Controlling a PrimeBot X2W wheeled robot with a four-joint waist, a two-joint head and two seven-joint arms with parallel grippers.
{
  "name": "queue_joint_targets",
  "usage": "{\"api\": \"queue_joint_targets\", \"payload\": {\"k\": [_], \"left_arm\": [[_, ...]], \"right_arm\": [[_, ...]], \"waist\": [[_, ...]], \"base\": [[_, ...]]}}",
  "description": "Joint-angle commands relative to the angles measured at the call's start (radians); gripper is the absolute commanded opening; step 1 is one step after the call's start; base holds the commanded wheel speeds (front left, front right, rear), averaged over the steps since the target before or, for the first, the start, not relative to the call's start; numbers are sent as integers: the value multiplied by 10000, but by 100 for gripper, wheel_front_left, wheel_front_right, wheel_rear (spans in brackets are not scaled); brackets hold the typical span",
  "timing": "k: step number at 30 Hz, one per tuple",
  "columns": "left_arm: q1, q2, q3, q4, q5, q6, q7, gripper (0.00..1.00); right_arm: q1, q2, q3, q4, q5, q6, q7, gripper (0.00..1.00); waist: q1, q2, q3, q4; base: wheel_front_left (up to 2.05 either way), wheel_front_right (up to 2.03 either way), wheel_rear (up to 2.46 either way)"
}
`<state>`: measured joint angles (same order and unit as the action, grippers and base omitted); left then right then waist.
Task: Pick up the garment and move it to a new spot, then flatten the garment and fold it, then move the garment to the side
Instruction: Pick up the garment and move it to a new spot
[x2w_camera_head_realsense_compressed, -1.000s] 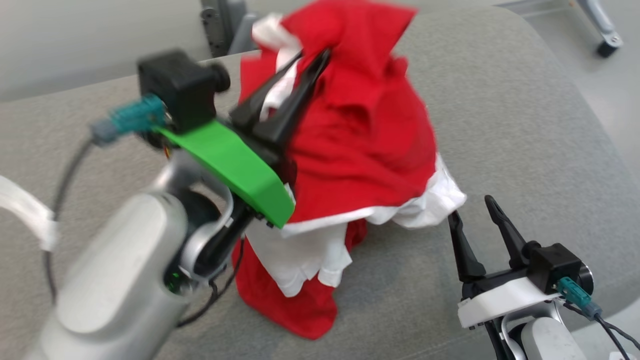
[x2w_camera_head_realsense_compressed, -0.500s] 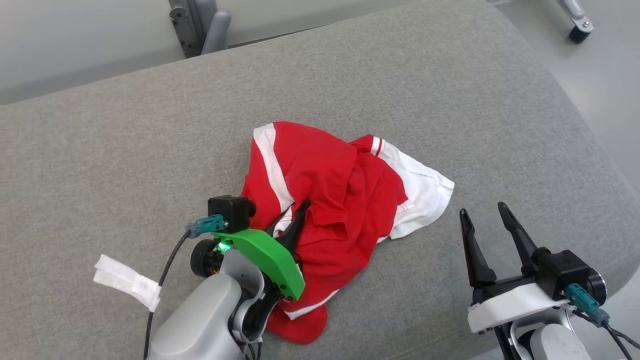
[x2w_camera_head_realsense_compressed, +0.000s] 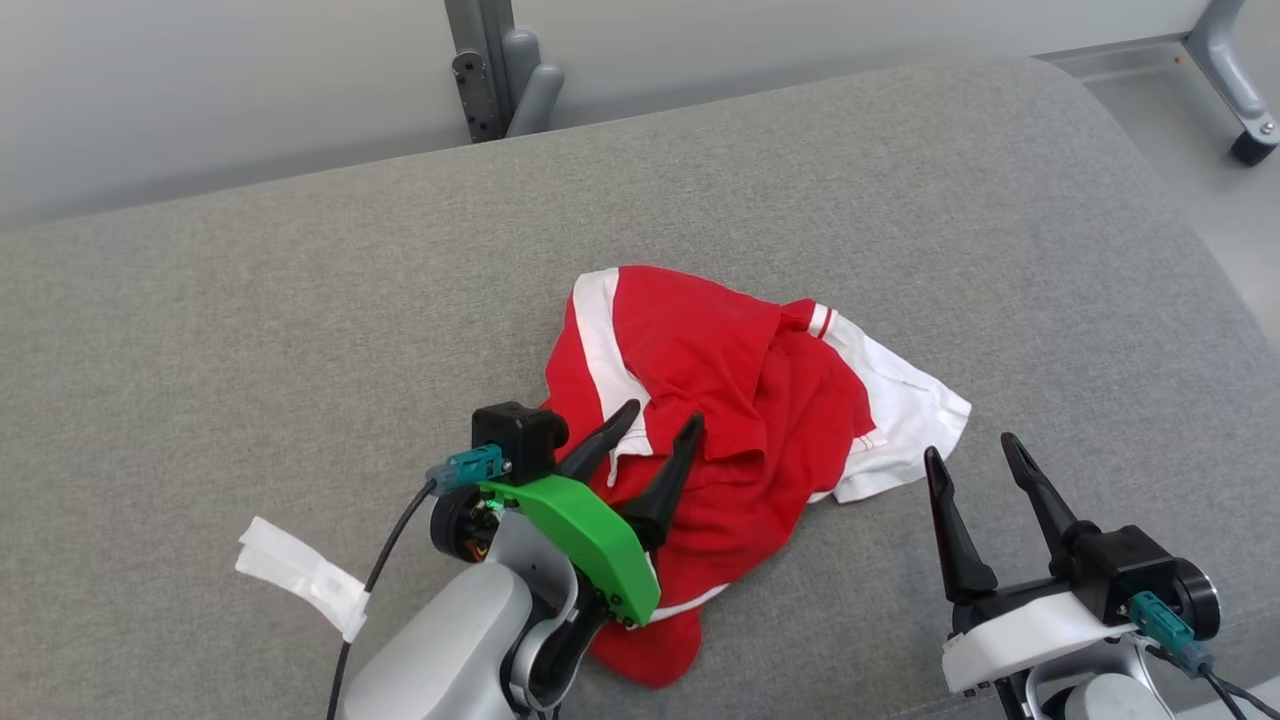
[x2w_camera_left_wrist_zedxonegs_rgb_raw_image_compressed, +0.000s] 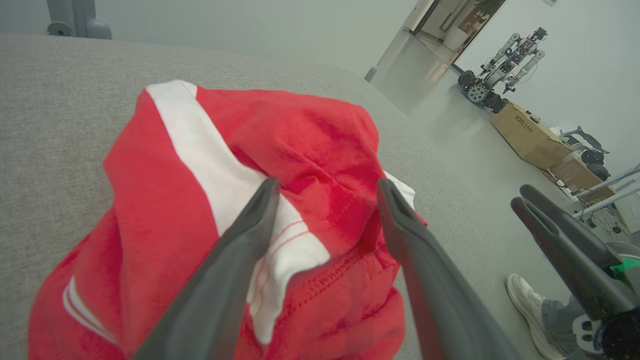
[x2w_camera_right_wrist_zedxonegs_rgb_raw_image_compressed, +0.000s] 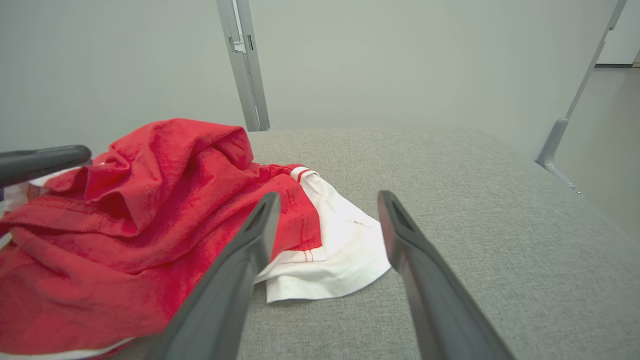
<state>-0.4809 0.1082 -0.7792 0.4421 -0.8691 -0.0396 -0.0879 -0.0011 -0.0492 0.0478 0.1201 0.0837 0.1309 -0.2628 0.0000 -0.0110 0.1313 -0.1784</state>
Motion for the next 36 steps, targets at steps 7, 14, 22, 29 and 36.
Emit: {"api": "queue_joint_targets", "payload": {"k": [7, 14, 22, 29, 36], "left_arm": [[610, 382, -269, -539, 57, 337, 506, 84], [355, 268, -215, -124, -43, 132, 314, 0], [108, 672, 622, -1895, -399, 294, -193, 0], [42, 1776, 2049, -5371, -650, 1253, -141, 0], [679, 3539, 3679, -6858, -419, 2527, 161, 0]], "right_arm": [[21, -25, 36, -65, -112, -3, -32, 100], [0, -25, 61, -24, -137, -3, -32, 100], [241, -24, -96, -30, -101, -3, -32, 100], [363, -24, -145, -27, 40, -3, -32, 100], [370, -25, -159, -52, 86, -3, -32, 100]], "waist": [[0, 110, -133, 302], [0, 110, -143, 288], [0, 110, -286, 414], [0, 110, -352, 795], [0, 110, -358, 1116]], "base": [[0, 0, 0], [0, 0, 0], [0, 0, 0], [0, 0, 0], [0, 0, 0]]}}
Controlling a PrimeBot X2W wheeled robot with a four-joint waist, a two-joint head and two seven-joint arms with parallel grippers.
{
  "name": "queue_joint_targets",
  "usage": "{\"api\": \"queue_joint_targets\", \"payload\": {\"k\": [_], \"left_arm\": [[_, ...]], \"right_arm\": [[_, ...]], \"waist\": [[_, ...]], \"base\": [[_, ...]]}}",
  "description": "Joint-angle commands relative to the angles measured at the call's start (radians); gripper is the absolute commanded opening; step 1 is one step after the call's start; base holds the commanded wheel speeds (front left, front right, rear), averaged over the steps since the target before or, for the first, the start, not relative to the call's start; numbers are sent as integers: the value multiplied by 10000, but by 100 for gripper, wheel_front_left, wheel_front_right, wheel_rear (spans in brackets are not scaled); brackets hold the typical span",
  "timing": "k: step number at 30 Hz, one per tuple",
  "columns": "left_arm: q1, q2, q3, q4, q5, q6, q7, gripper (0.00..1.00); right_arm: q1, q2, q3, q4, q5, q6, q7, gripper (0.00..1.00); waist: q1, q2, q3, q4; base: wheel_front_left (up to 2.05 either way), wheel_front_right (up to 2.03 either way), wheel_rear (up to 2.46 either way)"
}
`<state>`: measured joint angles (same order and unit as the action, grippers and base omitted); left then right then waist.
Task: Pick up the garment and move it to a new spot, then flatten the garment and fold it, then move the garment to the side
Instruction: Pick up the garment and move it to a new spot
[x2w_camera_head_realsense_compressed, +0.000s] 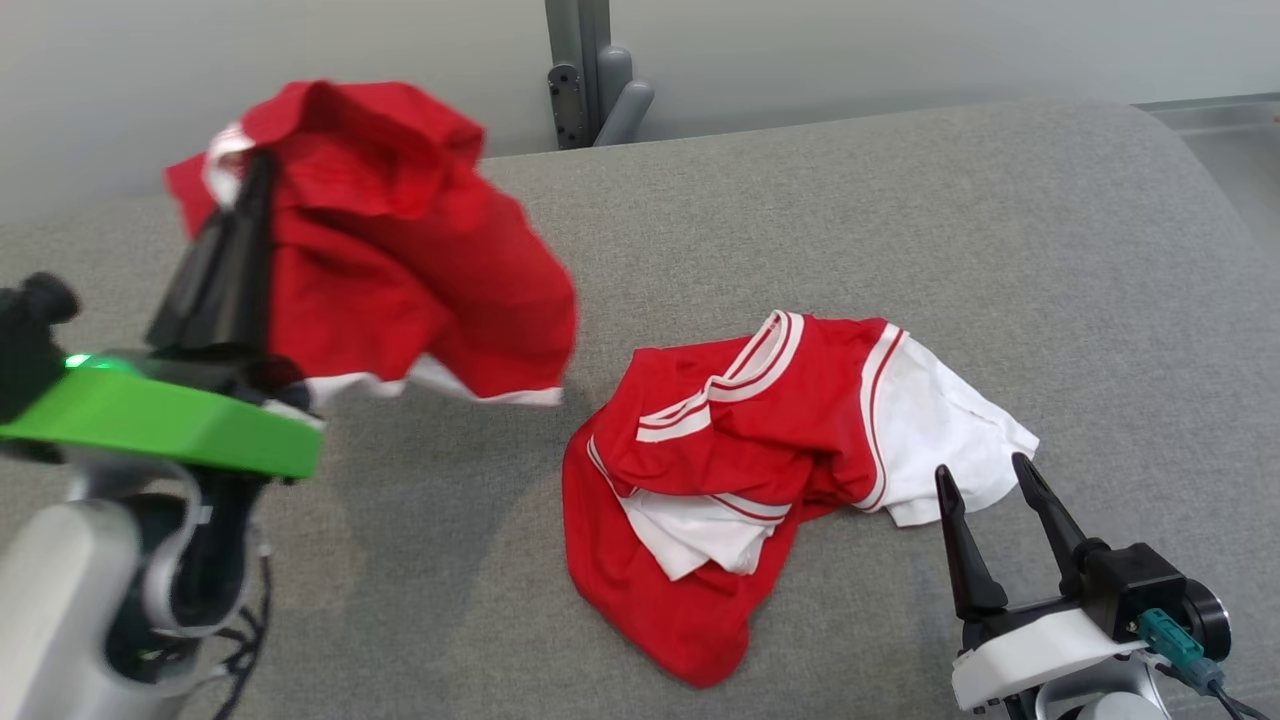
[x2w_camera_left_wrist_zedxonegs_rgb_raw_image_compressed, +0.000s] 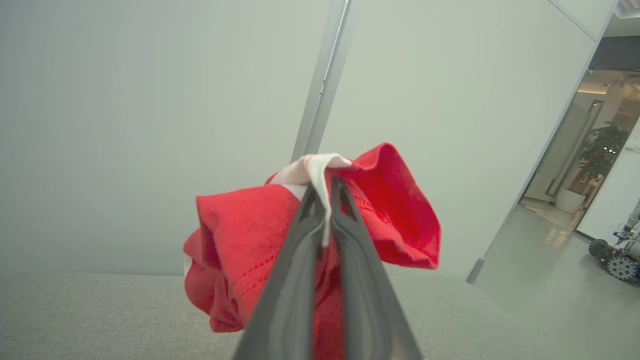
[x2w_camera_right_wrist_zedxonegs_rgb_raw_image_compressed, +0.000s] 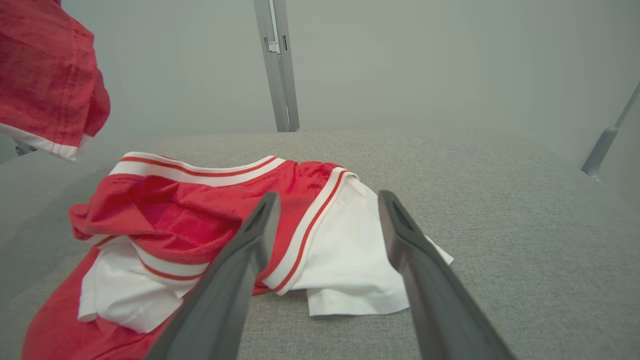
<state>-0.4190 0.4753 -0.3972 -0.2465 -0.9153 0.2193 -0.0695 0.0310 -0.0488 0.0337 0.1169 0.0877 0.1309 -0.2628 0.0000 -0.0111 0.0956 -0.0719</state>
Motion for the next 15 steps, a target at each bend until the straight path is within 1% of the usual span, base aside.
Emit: {"api": "queue_joint_targets", "payload": {"k": [1, 4, 7, 8, 10, 12, 13, 14, 15], "left_arm": [[222, 269, 160, 25, 91, 107, 43, 0], [864, 1198, 1042, 227, -224, 397, 288, 0], [1491, 2041, 1899, 1048, -376, 602, 261, 0], [1660, 2170, 2164, 1404, -447, 663, 150, 0], [1990, 2288, 2576, 2243, -657, 624, -38, 0], [2131, 2191, 2846, 3121, -930, 375, -221, 0], [2125, 2114, 2758, 4072, -927, -19, -429, 0], [2057, 2049, 2549, 4489, -825, -389, -516, 0], [2007, 1910, 2374, 5051, -849, -578, -536, 0]], "right_arm": [[57, -31, -19, -20, 39, -3, -32, 100], [109, -31, -51, -29, 17, -3, -32, 100], [62, -27, -50, -9, 20, -3, -32, 100], [36, -29, -38, 9, 31, -3, -32, 100], [3, -29, -14, 37, 49, -3, -32, 100], [-3, -29, 19, 61, 11, -3, -32, 100], [-42, -29, 36, 90, -83, -3, -32, 100], [-67, -29, 46, 103, -142, -3, -32, 100], [-90, -29, 38, 110, -177, -3, -32, 100]], "waist": [[0, 111, 4, 94], [0, 111, 8, 239], [0, 111, 65, 360], [0, 111, 75, 397], [0, 111, 81, 478], [0, 111, 102, 575], [0, 111, 155, 674], [0, 111, 173, 719], [0, 111, 196, 761]], "base": [[0, 0, 0], [0, 0, 0], [0, 0, 0], [0, 0, 0], [0, 0, 0], [0, 0, 0], [0, 0, 0], [0, 0, 0], [0, 0, 0]]}}
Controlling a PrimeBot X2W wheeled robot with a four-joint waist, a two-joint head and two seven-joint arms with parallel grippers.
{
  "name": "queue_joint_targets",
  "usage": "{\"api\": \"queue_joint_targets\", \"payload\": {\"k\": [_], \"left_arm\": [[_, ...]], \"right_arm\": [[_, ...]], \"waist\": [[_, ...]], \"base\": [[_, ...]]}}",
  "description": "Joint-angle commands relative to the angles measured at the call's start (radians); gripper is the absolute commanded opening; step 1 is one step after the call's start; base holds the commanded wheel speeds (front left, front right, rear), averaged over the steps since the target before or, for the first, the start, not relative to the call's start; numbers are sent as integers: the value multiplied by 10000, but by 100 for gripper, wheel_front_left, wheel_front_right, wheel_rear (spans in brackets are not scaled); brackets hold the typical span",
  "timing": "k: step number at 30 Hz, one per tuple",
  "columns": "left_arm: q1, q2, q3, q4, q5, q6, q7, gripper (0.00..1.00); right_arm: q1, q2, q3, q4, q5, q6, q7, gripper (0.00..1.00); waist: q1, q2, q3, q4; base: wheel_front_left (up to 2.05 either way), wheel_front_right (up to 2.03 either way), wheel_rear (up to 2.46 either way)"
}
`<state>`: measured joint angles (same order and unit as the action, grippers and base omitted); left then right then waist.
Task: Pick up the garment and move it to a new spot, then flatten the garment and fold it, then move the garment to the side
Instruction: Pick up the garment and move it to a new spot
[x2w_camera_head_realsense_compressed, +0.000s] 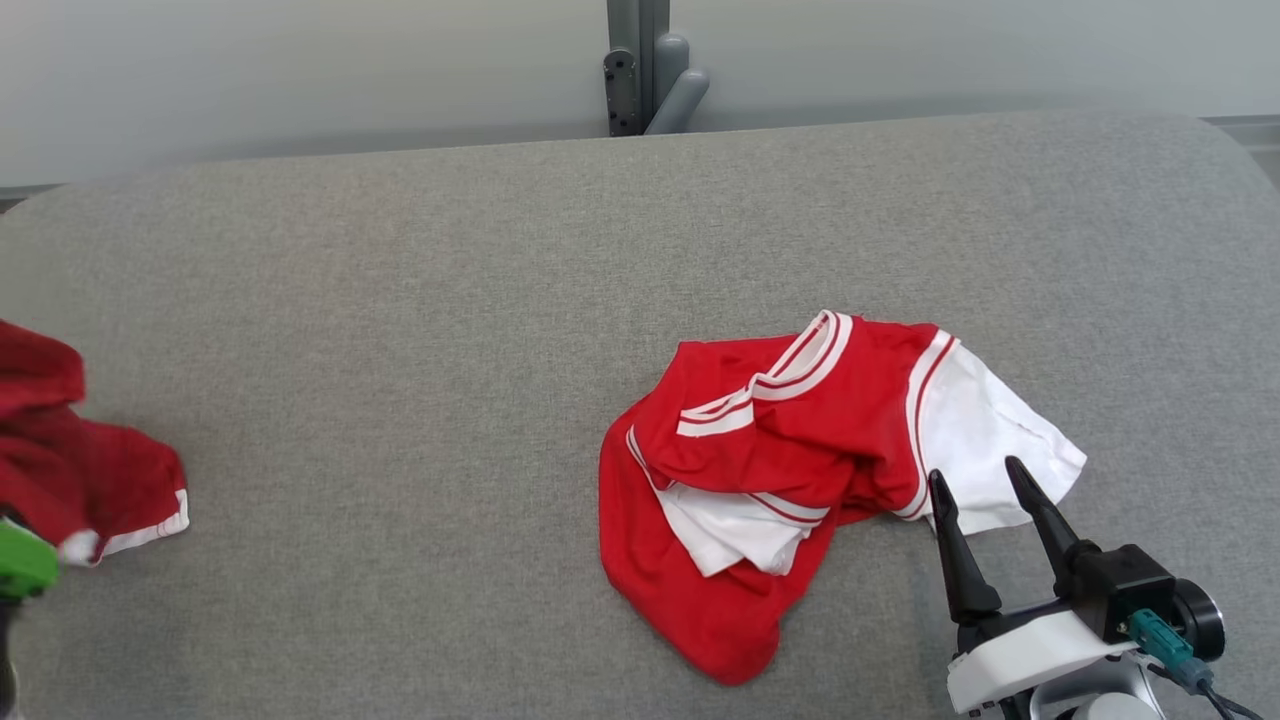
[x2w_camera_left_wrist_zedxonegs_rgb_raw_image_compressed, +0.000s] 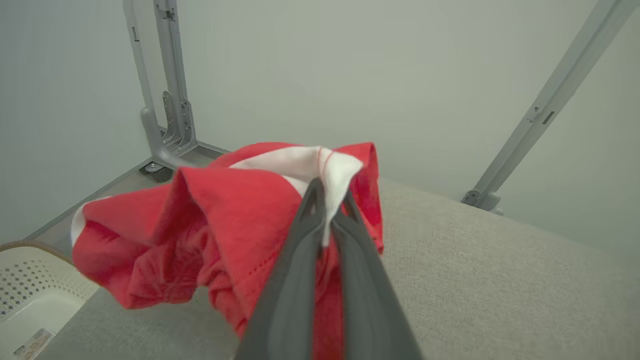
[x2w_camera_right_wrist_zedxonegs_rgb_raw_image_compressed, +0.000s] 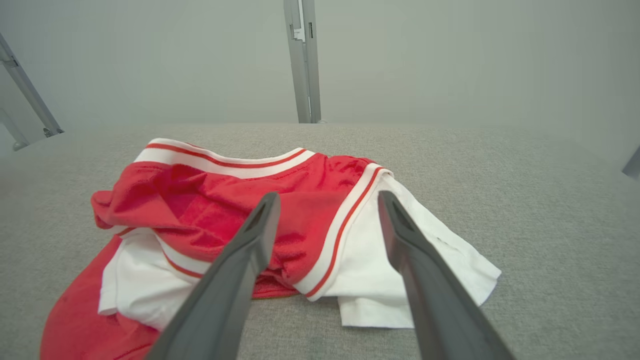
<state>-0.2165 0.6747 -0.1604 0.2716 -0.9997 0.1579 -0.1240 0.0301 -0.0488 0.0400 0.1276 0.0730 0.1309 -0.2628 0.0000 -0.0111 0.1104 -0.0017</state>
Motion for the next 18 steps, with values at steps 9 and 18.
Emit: {"api": "queue_joint_targets", "payload": {"k": [9, 18], "left_arm": [[-1087, -1292, -574, 4224, -180, -1431, -615, 0], [-2084, -1718, -833, 6326, 14, -2191, -982, 100]], "right_arm": [[-227, -42, -74, 62, -498, -3, -32, 100], [-100, -65, 0, 149, -546, -3, -32, 100]], "waist": [[0, 111, 263, 198], [0, 111, 235, 238]], "base": [[0, 0, 0], [0, 0, 0]]}}
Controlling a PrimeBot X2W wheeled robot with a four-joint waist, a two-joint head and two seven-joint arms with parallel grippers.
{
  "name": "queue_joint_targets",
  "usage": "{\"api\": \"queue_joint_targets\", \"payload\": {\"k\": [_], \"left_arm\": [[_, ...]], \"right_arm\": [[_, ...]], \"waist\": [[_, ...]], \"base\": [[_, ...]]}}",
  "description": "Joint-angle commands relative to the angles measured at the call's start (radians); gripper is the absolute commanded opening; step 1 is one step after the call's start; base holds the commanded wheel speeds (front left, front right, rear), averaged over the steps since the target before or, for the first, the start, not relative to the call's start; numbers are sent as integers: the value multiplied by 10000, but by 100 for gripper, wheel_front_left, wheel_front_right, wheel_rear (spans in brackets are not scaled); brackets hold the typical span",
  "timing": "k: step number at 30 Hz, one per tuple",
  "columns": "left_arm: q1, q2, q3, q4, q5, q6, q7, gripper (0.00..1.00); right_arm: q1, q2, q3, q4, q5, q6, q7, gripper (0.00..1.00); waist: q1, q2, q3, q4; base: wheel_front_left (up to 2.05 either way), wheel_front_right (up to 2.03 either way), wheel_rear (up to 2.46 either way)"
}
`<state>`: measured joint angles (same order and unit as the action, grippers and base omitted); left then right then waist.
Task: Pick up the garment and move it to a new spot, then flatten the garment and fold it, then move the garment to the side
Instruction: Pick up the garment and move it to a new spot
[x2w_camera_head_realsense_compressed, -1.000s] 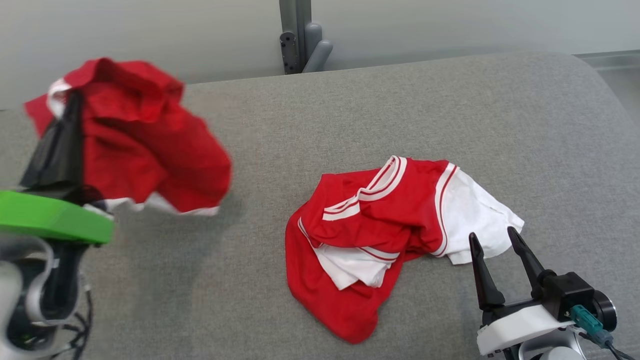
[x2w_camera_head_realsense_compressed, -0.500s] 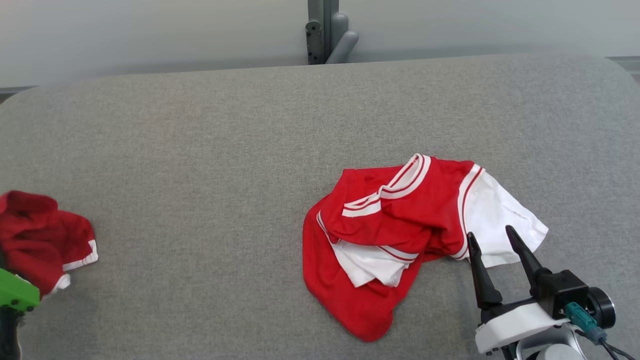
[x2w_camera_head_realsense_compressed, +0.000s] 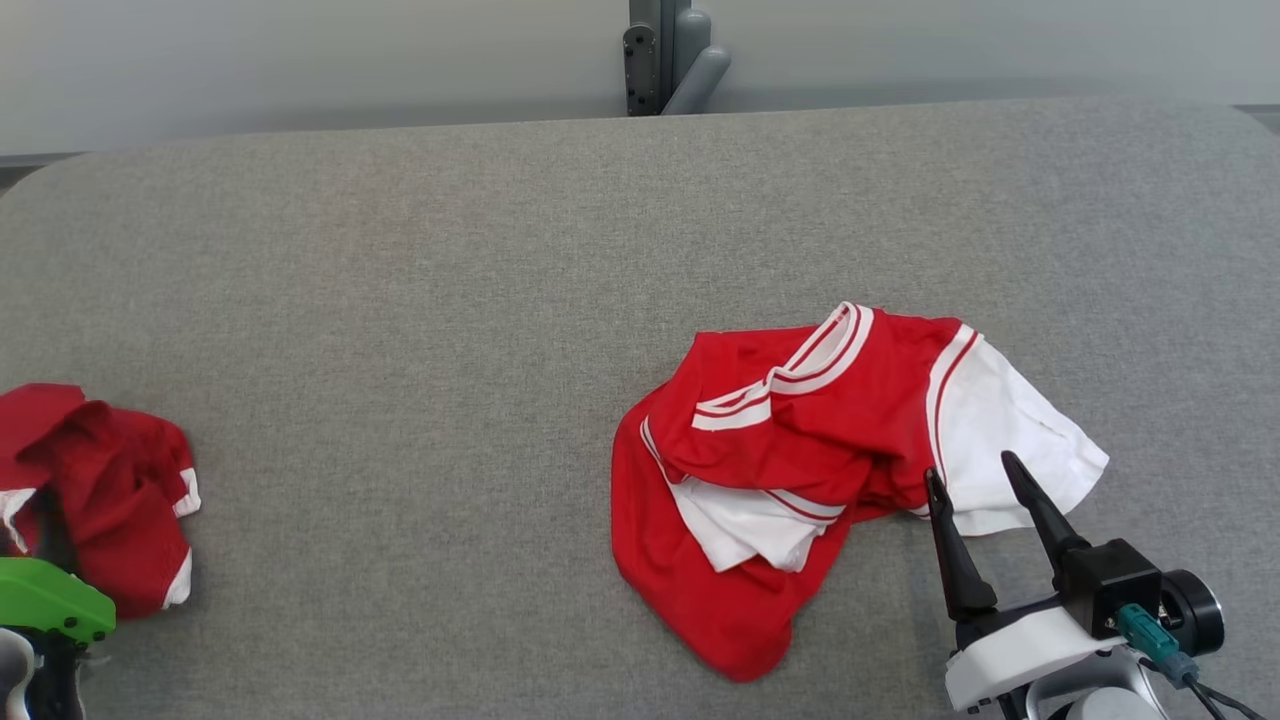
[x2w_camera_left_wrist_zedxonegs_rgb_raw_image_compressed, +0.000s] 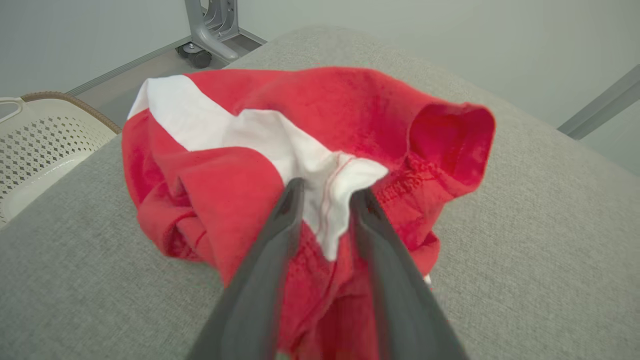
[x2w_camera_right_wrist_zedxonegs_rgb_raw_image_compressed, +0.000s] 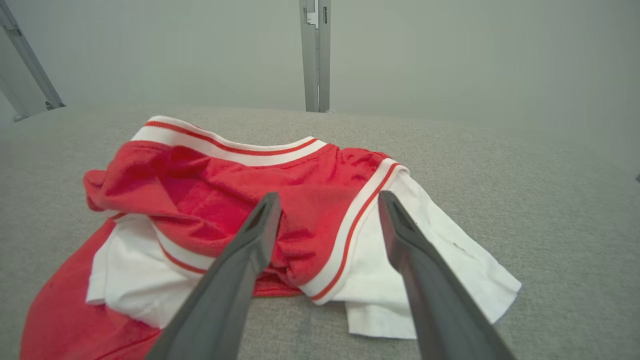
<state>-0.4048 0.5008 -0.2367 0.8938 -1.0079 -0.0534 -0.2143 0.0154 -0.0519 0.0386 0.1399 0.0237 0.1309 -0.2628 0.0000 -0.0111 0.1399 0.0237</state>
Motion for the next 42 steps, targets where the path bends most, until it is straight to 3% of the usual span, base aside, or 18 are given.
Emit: {"api": "queue_joint_targets", "payload": {"k": [1, 7, 11, 17, 21, 27, 32, 37, 42], "left_arm": [[-223, 109, -110, 199, 185, -95, -131, 100], [25, 438, 12, -555, 886, 229, -475, 100], [835, 495, 427, -2843, 1608, 620, -514, 100], [3061, -280, 495, -7165, 2965, 1650, -497, 100], [4107, -1090, -77, -8630, 3803, 1988, -499, 100], [4697, -2249, -1018, -8759, 5094, 1742, -498, 100], [5071, -3016, -1086, -8278, 5984, 1128, -499, 100], [5143, -3496, -488, -7685, 6678, 636, -499, 100], [5027, -3863, 781, -7517, 7125, 572, -501, 100]], "right_arm": [[45, -31, 54, 39, -27, -3, -32, 100], [230, -17, 53, -73, -21, -3, -32, 100], [354, -6, -72, -375, -118, -3, -32, 100], [133, -9, -318, -1052, -147, -3, -32, 100], [93, 1, -437, -1342, -261, -3, -32, 100], [237, -47, -547, -1314, -380, -3, -32, 100], [443, -172, -892, -897, -433, -3, -30, 100], [567, -319, -1159, -231, -448, -3, -32, 100], [506, -333, -1071, 60, -314, -3, -32, 100]], "waist": [[0, 111, -115, -41], [0, 111, -479, -90], [0, 111, -716, -41], [0, 111, -819, -146], [0, 111, -885, -205], [0, 111, -1107, -415], [0, 111, -1295, -617], [0, 111, -1330, -660], [0, 111, -1346, -574]], "base": [[0, 0, 0], [0, 0, 0], [0, 0, 0], [0, 0, 0], [0, 0, 0], [0, 0, 0], [0, 0, 0], [0, 0, 0], [0, 0, 0]]}}
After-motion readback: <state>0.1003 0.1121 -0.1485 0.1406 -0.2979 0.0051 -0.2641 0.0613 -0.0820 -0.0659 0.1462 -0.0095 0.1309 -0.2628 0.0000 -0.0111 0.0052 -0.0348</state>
